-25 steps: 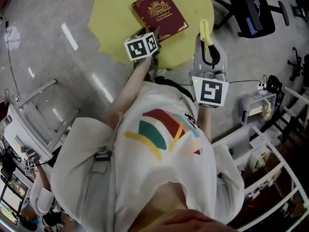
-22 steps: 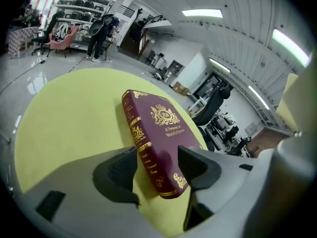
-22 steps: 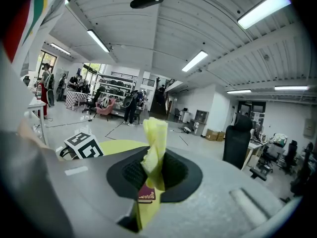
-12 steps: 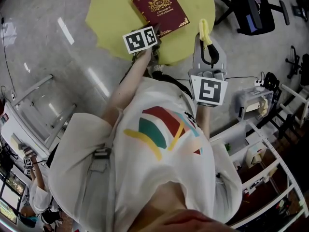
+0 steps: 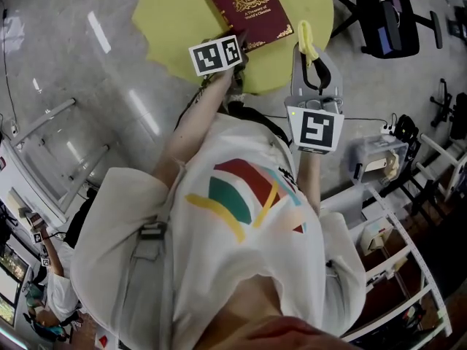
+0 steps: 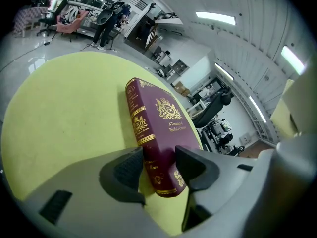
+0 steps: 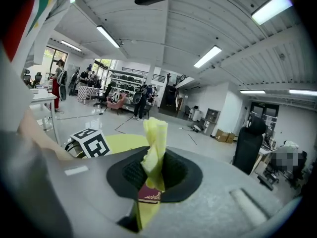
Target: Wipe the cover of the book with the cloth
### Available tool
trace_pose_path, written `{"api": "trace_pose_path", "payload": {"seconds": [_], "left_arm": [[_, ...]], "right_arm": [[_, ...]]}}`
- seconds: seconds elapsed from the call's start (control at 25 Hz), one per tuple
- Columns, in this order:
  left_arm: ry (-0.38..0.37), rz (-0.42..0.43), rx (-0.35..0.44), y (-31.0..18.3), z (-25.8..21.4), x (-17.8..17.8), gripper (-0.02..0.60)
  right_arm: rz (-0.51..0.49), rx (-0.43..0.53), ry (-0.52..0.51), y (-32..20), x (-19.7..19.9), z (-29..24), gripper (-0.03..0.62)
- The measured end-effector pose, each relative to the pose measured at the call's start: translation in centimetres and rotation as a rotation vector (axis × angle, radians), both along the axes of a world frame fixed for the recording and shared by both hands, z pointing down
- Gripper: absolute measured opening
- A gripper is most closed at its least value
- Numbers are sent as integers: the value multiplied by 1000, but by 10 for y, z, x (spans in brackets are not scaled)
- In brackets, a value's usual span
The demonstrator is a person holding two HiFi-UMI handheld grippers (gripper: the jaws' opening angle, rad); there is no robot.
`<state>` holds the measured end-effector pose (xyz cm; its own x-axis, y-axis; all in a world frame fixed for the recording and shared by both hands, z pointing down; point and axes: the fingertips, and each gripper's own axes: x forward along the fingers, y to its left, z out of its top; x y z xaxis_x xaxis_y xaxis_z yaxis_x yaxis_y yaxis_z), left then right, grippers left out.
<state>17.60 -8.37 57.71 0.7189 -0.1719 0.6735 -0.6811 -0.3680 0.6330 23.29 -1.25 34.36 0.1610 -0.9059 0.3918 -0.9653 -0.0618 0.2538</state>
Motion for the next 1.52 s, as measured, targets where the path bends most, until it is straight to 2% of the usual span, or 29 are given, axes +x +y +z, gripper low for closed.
{"api": "trace_pose_path", "payload": {"seconds": [0.16,0.28,0.48,0.72,0.88,1.0,1.2,1.52], "left_arm": [[5,-5,1,0,2,2,213],[4,-7,-1,0,5,1,213],[11,-22,-4,2,5,4,212],[19,-33,-14,5,4,6,212],[29,-37,-22,3,5,5,210],[41,-50,-33,1,5,4,210],[57,-72,-39,1,2,1,210],[56,-88,-51,2,5,4,210]], "right_arm": [[-111,-40,115,-26,8,11,29],[-239,-120,306,-57,20,30,28],[-511,-279,671,-117,40,71,28],[-826,-471,933,-166,44,142,28],[-931,-577,1006,-184,49,182,28],[-944,-624,1030,-195,57,197,28],[-927,-637,1023,-209,59,201,28],[-977,-681,1007,-199,53,220,28]]}}
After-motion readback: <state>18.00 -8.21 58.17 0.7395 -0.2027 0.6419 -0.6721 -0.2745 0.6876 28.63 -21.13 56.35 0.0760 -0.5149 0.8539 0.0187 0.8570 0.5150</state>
